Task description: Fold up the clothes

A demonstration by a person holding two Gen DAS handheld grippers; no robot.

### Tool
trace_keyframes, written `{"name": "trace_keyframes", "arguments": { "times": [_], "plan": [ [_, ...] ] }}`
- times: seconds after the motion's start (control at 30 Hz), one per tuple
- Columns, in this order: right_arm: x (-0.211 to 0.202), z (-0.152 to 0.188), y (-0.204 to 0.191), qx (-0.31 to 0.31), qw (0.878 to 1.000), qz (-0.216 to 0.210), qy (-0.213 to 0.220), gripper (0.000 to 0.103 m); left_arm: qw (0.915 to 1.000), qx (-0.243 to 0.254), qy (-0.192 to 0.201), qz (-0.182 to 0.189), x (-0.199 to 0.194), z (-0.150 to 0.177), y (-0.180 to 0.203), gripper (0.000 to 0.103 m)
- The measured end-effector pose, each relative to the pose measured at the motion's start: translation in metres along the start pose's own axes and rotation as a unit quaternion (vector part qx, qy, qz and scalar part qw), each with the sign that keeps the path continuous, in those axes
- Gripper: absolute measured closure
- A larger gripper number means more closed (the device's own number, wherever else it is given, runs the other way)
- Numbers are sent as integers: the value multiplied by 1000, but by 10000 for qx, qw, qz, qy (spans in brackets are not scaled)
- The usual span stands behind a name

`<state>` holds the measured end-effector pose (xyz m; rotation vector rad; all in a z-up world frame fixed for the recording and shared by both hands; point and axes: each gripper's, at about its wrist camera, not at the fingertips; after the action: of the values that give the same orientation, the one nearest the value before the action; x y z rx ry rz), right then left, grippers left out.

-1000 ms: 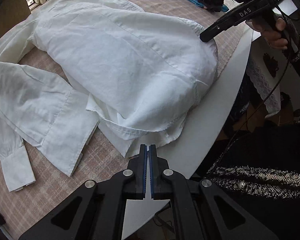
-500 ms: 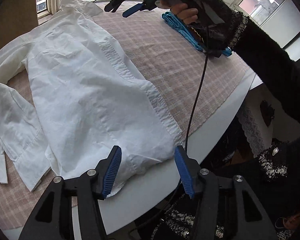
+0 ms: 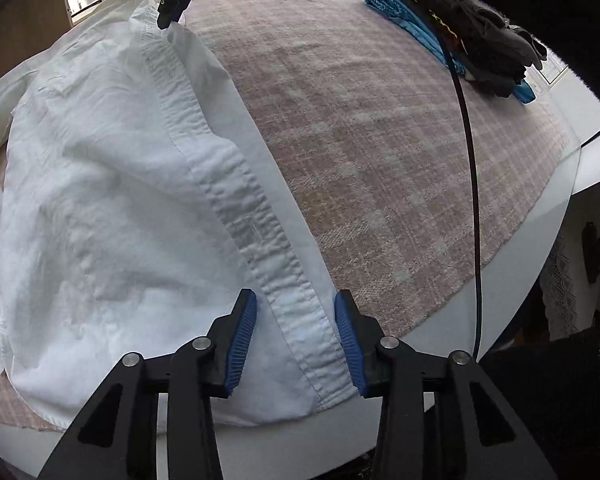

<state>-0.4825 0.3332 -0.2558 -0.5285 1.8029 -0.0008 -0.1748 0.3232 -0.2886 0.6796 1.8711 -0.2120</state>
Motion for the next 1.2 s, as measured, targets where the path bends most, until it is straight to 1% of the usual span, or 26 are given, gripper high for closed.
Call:
{"name": "trace_keyframes", "arguments": {
  "times": [0.03, 0.07, 0.13, 0.27, 0.3, 0.33, 0.4, 0.43, 0.47, 0.57, 0.6, 0.63, 0.7, 0.73, 0.77, 0.8, 0.83, 0.9, 0.97, 1.1, 1.17, 1.2],
  "plan": [
    [-1, -1, 0, 6, 10000, -43, 0, 100, 9999, -107, -10, 66, -1, 0, -4, 91],
    [-5, -2, 1, 13, 9999, -110, 46, 100, 9992, -333, 16, 219, -5, -1, -12, 101],
    [-16, -6, 2, 71, 9995, -235, 200, 100, 9950, -790, 105, 597, -18, 0, -29, 103],
    [-40, -15, 5, 322, 9965, -645, 432, 100, 9909, -1116, 435, 613, -56, 6, -53, 103],
    [-43, -17, 6, 310, 9966, -616, 459, 100, 9897, -1188, 512, 619, -64, 8, -58, 103],
    [-43, -19, 5, 230, 9975, -475, 467, 100, 9893, -1193, 549, 642, -70, 8, -61, 103],
    [-42, -23, 8, 167, 9986, -269, 432, 83, 9885, -1197, 622, 688, -80, 9, -65, 103],
    [-39, -26, 12, 288, 9984, -282, 385, 62, 9885, -1172, 647, 699, -83, 8, -66, 103],
    [-37, -28, 16, 416, 9979, -298, 389, 50, 9886, -1146, 671, 710, -86, 7, -66, 103],
    [-30, -36, 25, 768, 9958, -336, 374, 50, 9887, -1039, 699, 823, -88, 2, -65, 103],
    [-25, -38, 24, 792, 9960, -282, 298, 49, 9895, -956, 683, 843, -88, 1, -64, 103],
    [-16, -41, 21, 738, 9971, -78, 171, 49, 9901, -865, 679, 871, -87, 0, -62, 103],
    [3, -46, 14, 587, 9972, 464, -81, 49, 9905, -724, 683, 949, -89, -1, -62, 103],
    [10, -46, 13, 560, 9964, 630, -130, 49, 9903, -681, 694, 996, -91, -1, -65, 103],
    [13, -46, 12, 576, 9962, 637, -129, 58, 9893, -713, 740, 1032, -96, -1, -74, 103],
    [14, -47, 11, 667, 9967, 442, -110, 75, 9884, -745, 785, 1069, -102, 0, -83, 103],
    [13, -48, 8, 740, 9969, 263, -104, 102, 9873, -777, 831, 1106, -108, 1, -92, 103],
    [6, -55, -1, 724, 9973, 106, -39, 101, 9851, -849, 927, 1170, -120, 2, -110, 103],
    [-3, -68, -15, 618, 9979, 156, 63, 101, 9822, -1043, 1118, 1086, -139, 6, -143, 103],
    [-13, -103, -51, 598, 9978, -75, 278, 101, 9786, -1370, 1422, 579, -173, 20, -211, 103],
    [-5, -123, -74, 491, 9983, -96, 313, 101, 9761, -1567, 1475, 291, -186, 32, -248, 103],
    [-1, -132, -86, 437, 9984, -107, 330, 101, 9756, -1647, 1442, 160, -186, 38, -265, 103]
  ]
}}
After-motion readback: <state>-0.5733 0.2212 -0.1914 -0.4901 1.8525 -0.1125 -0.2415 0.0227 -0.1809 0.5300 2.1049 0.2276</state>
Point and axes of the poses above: each gripper's, at about its wrist camera, not at the fingertips, and x roughly the way its jaws point, y to its right, z to its underside, and after that the axes turned 8 degrees about y, right-handed
